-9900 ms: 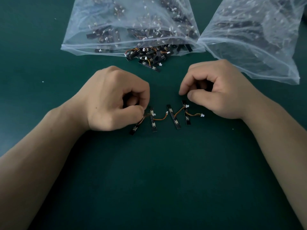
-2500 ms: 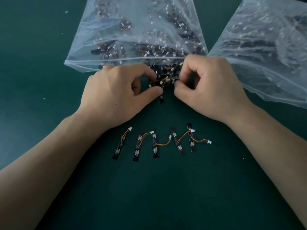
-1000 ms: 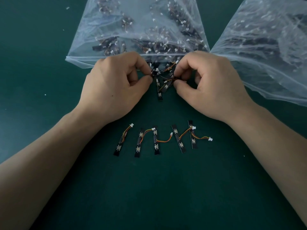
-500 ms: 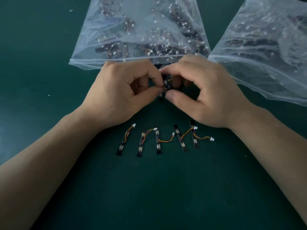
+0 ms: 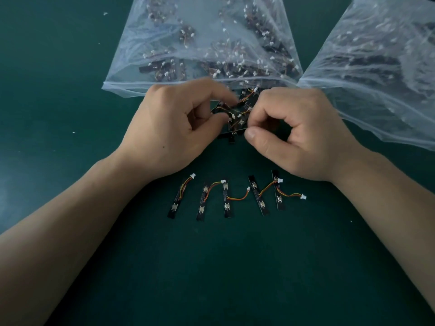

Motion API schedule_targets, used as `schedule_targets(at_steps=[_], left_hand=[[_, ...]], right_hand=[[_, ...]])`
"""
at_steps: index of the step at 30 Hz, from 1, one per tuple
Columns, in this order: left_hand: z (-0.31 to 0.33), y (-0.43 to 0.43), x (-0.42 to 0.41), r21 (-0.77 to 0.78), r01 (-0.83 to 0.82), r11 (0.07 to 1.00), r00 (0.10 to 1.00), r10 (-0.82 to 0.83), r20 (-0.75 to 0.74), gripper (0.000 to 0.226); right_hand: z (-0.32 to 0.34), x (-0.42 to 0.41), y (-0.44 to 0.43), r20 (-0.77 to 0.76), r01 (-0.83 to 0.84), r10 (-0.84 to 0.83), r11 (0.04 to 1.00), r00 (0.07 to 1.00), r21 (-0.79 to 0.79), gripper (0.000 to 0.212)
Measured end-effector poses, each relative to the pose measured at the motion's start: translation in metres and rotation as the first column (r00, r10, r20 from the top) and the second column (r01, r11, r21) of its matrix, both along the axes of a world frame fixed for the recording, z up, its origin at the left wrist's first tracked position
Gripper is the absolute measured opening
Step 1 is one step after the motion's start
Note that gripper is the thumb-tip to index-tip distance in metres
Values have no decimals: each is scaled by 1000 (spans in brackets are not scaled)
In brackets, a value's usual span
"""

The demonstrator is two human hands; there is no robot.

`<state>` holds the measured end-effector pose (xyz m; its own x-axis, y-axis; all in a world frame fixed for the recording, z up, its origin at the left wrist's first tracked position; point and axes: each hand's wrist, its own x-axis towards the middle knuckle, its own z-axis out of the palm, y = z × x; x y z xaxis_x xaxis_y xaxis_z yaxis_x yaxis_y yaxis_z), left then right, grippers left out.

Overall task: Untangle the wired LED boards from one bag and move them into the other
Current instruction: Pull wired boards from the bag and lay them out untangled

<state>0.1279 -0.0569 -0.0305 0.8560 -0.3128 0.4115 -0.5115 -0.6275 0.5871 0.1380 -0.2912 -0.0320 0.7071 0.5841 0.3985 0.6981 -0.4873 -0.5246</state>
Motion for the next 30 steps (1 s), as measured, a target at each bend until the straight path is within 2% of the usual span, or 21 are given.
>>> schedule_targets(at_steps=[2, 5, 10, 14, 18, 20, 23, 25, 30], left_hand=[[2, 1, 0, -47, 3, 999, 999, -5, -41, 22], [5, 5, -2, -107, 81, 991, 985, -96, -141, 17], [7, 4, -3, -68, 102, 992, 978, -112, -176, 11], [7, 5, -1, -6, 52, 999, 985, -53, -166, 13], [6, 7, -1, -21, -19, 1000, 985, 16, -172, 12], [6, 6, -1, -20, -40, 999, 985, 36, -166, 12], [5, 5, -2, 44, -46, 998, 988, 52, -143, 9], [6, 7, -3, 98, 9, 995, 986, 7, -165, 11], [8, 13, -2, 185, 142, 973, 970, -99, -224, 24]], right_hand=[[-1, -1, 1, 43, 21, -21, 1000, 999, -5, 16], [-2, -1, 2, 103, 56, -56, 998, 993, 11, 17], [-2, -2, 3, 175, 30, -30, 1000, 984, 2, 19], [-2, -2, 7, 44, -101, 101, 995, 994, -9, 15], [0, 0, -1, -70, -34, 45, 988, 997, 153, 20], [0, 0, -4, -85, 21, -7, 985, 996, 169, 17], [-1, -2, 1, -48, 109, -104, 988, 993, 107, 10], [-1, -3, 3, -17, 149, -148, 987, 989, 67, 7], [-3, 0, 5, -34, 161, -165, 983, 986, -91, 24]])
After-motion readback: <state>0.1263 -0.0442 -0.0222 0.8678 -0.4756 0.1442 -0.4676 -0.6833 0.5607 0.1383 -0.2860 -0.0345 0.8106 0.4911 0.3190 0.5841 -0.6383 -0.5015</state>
